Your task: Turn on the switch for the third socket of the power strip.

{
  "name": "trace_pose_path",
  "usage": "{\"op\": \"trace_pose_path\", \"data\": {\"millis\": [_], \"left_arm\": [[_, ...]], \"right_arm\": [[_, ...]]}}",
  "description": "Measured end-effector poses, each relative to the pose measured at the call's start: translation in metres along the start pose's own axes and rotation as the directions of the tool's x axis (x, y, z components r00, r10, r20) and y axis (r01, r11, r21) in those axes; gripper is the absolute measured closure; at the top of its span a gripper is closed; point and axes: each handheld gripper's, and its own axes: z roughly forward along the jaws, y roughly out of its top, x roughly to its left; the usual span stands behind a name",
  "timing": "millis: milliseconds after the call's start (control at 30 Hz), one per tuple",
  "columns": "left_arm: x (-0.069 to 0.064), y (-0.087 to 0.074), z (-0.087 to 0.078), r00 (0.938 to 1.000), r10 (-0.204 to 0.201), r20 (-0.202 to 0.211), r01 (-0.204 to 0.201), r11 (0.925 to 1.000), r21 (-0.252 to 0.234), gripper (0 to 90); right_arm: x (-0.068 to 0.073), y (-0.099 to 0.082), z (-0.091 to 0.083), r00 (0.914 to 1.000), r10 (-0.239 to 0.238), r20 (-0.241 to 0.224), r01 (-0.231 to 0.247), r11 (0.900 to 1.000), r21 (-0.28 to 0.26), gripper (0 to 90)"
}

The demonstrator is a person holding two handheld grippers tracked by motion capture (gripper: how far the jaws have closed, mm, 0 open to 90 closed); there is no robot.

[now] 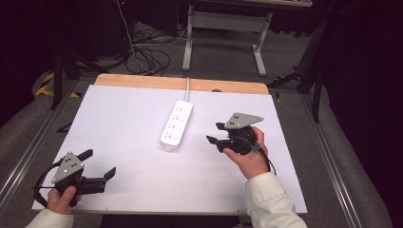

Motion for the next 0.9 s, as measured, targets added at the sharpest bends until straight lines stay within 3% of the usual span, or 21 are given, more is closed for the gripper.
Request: {"op": "trace_pose_path", "data": {"millis": [100, 467, 733, 900], "left_arm": [[0.000, 0.000, 0.000, 1.0000, 0.001, 0.000, -0.001, 1.0000, -0.001, 1.7], [0.001, -0.002, -0.004, 0.9999, -0.006, -0.015, 0.006, 1.0000, 0.000, 1.7], [0.001, -0.003, -0.006, 0.9997, -0.007, -0.024, 0.007, 1.0000, -0.002, 1.7], [0.001, -0.003, -0.006, 0.9997, -0.006, -0.022, 0.006, 1.0000, 0.001, 1.7]], "right_arm": [[-0.002, 0.007, 0.006, 0.9997, -0.021, -0.012, 0.021, 0.9997, 0.009, 45.2], [-0.006, 0.019, 0.019, 0.9998, -0.017, 0.003, 0.017, 0.9997, 0.017, 44.2], [-0.007, 0.028, 0.029, 0.9994, -0.012, -0.032, 0.012, 0.9999, 0.010, 52.5], [-0.009, 0.030, 0.039, 0.9975, 0.005, -0.071, -0.005, 1.0000, 0.009, 64.4]]}}
